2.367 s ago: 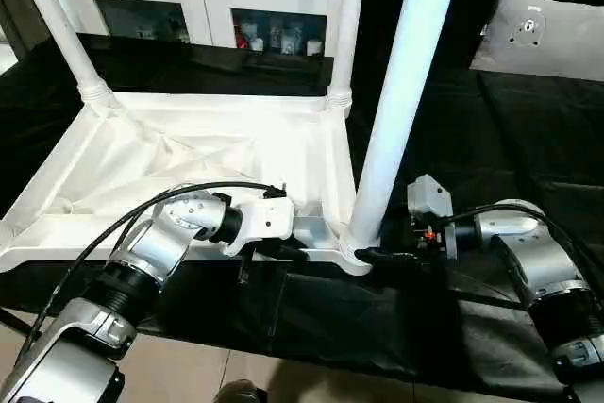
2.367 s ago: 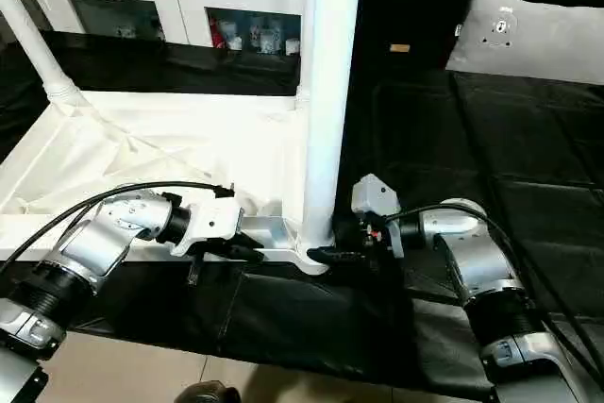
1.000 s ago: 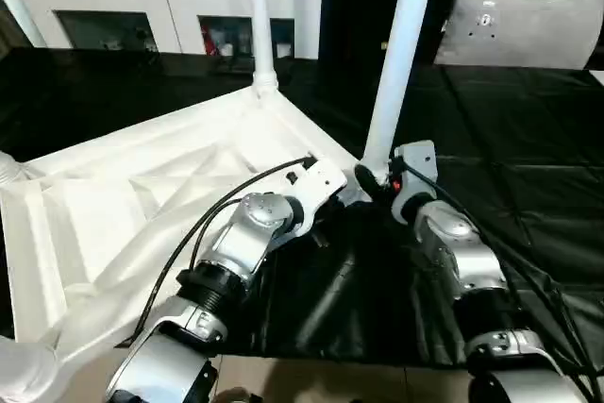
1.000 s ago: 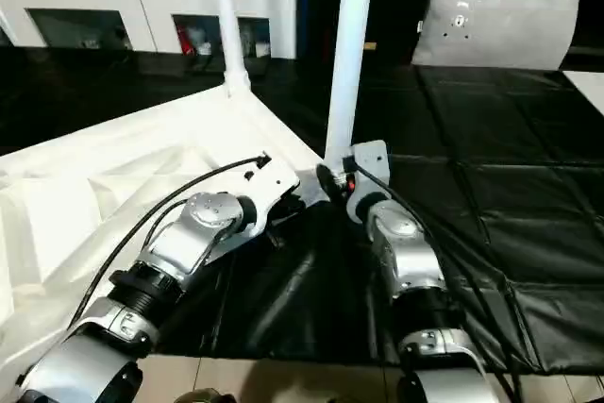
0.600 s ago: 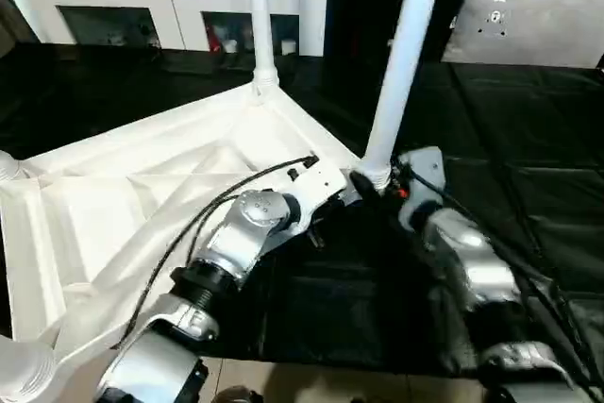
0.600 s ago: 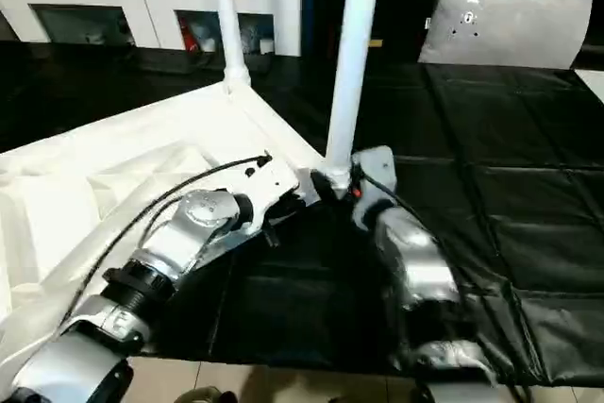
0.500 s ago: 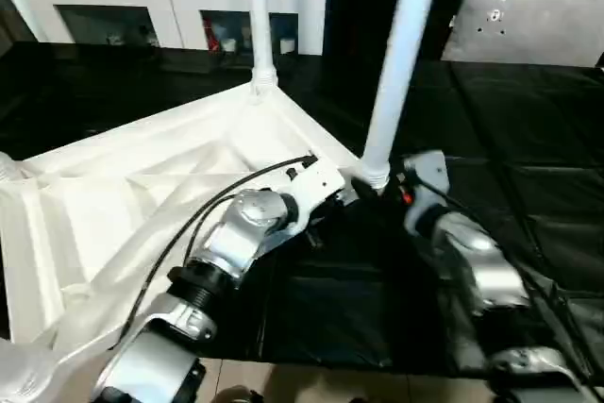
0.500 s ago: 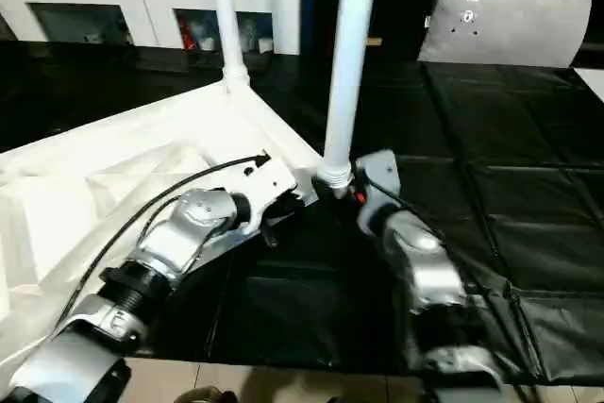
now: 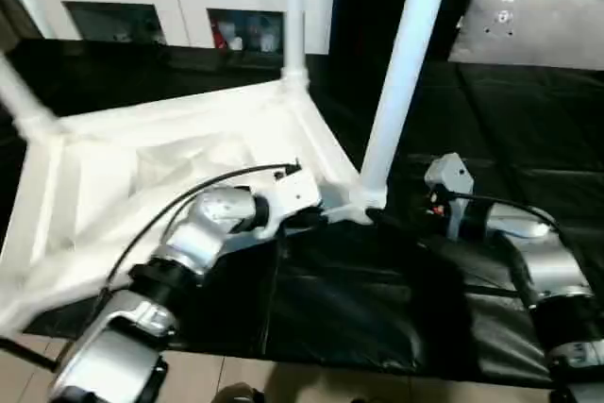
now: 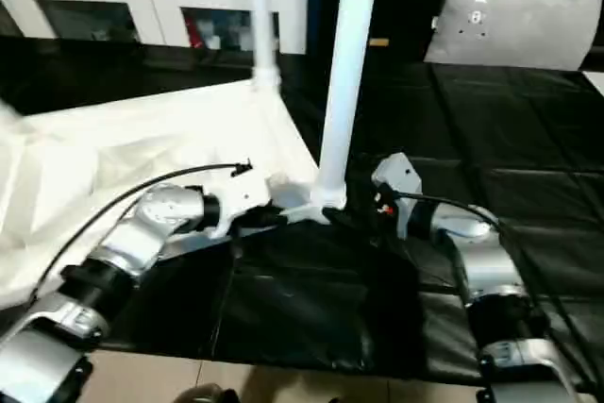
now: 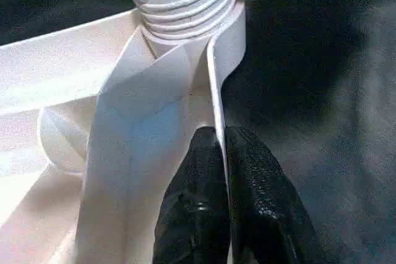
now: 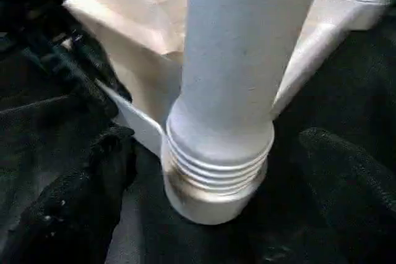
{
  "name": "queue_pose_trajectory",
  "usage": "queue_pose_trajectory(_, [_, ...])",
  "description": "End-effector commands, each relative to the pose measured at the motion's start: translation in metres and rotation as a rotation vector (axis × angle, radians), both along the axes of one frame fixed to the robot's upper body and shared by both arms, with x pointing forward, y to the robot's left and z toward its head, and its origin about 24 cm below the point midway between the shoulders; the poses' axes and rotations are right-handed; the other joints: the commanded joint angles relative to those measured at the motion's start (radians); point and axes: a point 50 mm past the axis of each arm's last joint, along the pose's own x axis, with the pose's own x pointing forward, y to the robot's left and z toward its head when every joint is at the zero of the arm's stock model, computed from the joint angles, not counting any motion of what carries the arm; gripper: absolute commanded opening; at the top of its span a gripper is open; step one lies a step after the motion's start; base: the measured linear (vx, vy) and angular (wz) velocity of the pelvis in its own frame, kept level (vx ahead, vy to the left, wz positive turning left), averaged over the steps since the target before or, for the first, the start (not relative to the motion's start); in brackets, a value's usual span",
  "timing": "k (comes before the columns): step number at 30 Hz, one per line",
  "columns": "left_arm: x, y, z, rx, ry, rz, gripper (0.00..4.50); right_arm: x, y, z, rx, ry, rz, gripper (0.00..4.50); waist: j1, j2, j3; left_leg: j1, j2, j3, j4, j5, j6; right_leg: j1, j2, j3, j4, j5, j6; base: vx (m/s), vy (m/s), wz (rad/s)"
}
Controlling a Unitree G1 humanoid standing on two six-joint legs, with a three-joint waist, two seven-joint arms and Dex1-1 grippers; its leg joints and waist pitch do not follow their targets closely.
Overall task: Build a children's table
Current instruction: Rotate leg to tighten
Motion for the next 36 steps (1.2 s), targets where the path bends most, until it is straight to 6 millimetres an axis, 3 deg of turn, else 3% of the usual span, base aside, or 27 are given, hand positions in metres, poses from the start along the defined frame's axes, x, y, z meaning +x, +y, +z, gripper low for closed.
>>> queue_pose_trajectory(1, [-0.013, -0.001, -0.011, 0.084, 0.04, -0.13, 0.0, 0.001, 0.004, 0.006, -0.025, -0.008, 0.064, 4.45, 0.005, -0.011, -0.069, 0.011, 0.073, -0.021, -0.062, -0.164, 0.103, 0.049, -0.09, 0.051, -0.064, -0.159, -0.252, 0.0, 0.0, 0.0])
queue_pose_trajectory(5, [-0.02, 0.003, -0.009, 0.12, 0.056, -0.242, 0.0, -0.003, 0.009, 0.002, -0.029, 0.035, 0.137, 4.45, 0.013, -0.01, -0.066, 0.016, 0.075, -0.021, -0.066, -0.194, 0.082, 0.043, -0.09, 0.053, -0.067, -0.205, -0.244, 0.0, 0.0, 0.0])
queue_pose_trajectory(9, [-0.022, 0.003, -0.008, 0.129, 0.061, -0.28, 0.0, -0.004, 0.012, 0.001, -0.021, 0.053, 0.166, 4.45, 0.02, -0.01, -0.068, 0.016, 0.076, -0.021, -0.066, -0.192, 0.074, 0.044, -0.091, 0.054, -0.063, -0.193, -0.243, 0.0, 0.0, 0.0])
queue_pose_trajectory(16, [-0.027, 0.003, -0.007, 0.131, 0.071, -0.34, 0.0, -0.01, 0.017, -0.001, -0.006, 0.102, 0.246, 3.7, 0.027, -0.01, -0.069, 0.013, 0.074, -0.019, -0.062, -0.158, 0.085, 0.045, -0.089, 0.053, -0.058, -0.149, -0.249, 0.0, 0.0, 0.0])
queue_pose_trajectory(19, [-0.028, 0.002, -0.006, 0.128, 0.075, -0.355, 0.0, -0.012, 0.02, -0.003, -0.005, 0.111, 0.266, 3.48, 0.027, -0.01, -0.067, 0.014, 0.074, -0.019, -0.064, -0.178, 0.081, 0.044, -0.09, 0.053, -0.061, -0.179, -0.244, 0.0, 0.0, 0.0])
queue_pose_trajectory(27, [-0.028, 0.003, -0.006, 0.13, 0.082, -0.355, 0.0, -0.015, 0.022, -0.004, 0.003, 0.123, 0.288, 2.8, 0.028, -0.009, -0.069, 0.014, 0.074, -0.02, -0.063, -0.173, 0.073, 0.044, -0.089, 0.053, -0.06, -0.17, -0.243, 0.0, 0.0, 0.0])
queue_pose_trajectory(33, [-0.027, 0.002, -0.006, 0.097, 0.095, -0.313, 0.0, -0.022, 0.027, -0.008, 0.046, 0.137, 0.288, 2.71, 0.03, -0.008, -0.068, 0.015, 0.076, -0.02, -0.064, -0.172, 0.077, 0.044, -0.09, 0.054, -0.06, -0.173, -0.241, 0.0, 0.0, 0.0])
queue_pose_trajectory(36, [-0.022, -0.003, -0.005, 0.052, 0.092, -0.23, 0.0, -0.021, 0.038, -0.01, 0.099, 0.114, 0.216, 2.71, 0.028, -0.007, -0.065, 0.016, 0.076, -0.021, -0.068, -0.195, 0.063, 0.041, -0.09, 0.054, -0.064, -0.208, -0.237, 0.0, 0.0, 0.0])
